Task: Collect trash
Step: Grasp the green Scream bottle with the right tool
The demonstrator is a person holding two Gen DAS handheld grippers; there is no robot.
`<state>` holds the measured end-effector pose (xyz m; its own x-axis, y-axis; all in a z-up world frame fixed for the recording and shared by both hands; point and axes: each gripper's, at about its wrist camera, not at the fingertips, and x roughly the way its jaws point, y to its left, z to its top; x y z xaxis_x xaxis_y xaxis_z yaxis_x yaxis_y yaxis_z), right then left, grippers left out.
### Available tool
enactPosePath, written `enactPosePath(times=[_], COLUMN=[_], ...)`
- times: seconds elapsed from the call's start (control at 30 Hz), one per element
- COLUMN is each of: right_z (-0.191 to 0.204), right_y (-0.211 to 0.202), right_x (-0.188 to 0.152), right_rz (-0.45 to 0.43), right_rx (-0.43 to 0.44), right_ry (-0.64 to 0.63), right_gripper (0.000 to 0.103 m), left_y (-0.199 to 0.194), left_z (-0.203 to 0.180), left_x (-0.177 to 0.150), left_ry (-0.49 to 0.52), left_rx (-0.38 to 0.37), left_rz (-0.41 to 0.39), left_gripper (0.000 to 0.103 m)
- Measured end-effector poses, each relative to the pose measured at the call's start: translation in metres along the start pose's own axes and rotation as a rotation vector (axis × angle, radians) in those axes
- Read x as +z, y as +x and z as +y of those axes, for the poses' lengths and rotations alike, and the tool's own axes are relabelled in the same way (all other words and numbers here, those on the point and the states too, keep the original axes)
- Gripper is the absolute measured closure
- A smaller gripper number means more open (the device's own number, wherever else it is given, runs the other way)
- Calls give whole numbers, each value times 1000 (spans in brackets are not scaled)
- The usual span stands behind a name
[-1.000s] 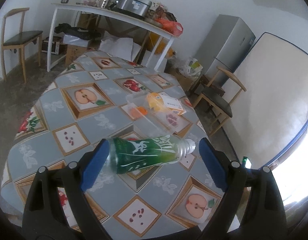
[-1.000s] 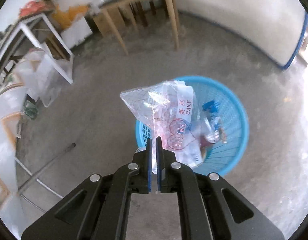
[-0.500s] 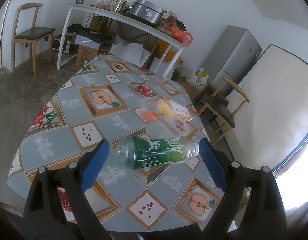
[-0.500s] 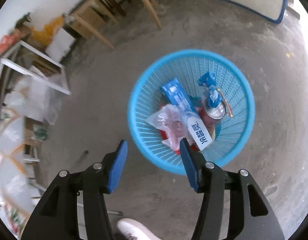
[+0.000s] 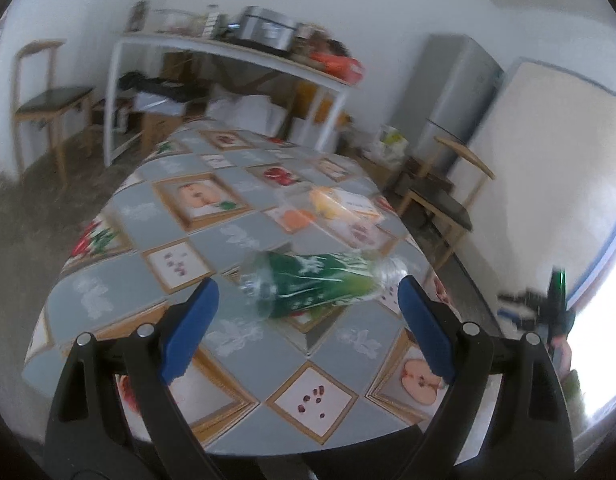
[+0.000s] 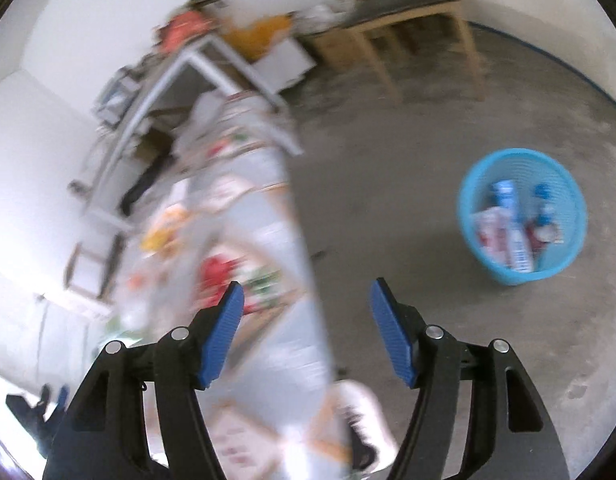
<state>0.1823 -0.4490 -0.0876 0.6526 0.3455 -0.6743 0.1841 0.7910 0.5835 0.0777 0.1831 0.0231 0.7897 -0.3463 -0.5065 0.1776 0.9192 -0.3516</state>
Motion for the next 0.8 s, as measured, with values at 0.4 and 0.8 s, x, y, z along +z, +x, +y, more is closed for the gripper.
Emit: enactPosePath(times=[0.4, 0.8], right_z=[112, 148], right_y=[30, 78], right_x=[-39, -54], right_rz=[126, 298], right_rx=[203, 267], right_ry=[-129, -61], right_gripper=[37, 37], left_y=[124, 120], left_z=[47, 28], left_x=[48, -5], left_ry=[-116, -293], left_rx=[-127, -435], left_rz=[223, 387], left_gripper=[16, 18])
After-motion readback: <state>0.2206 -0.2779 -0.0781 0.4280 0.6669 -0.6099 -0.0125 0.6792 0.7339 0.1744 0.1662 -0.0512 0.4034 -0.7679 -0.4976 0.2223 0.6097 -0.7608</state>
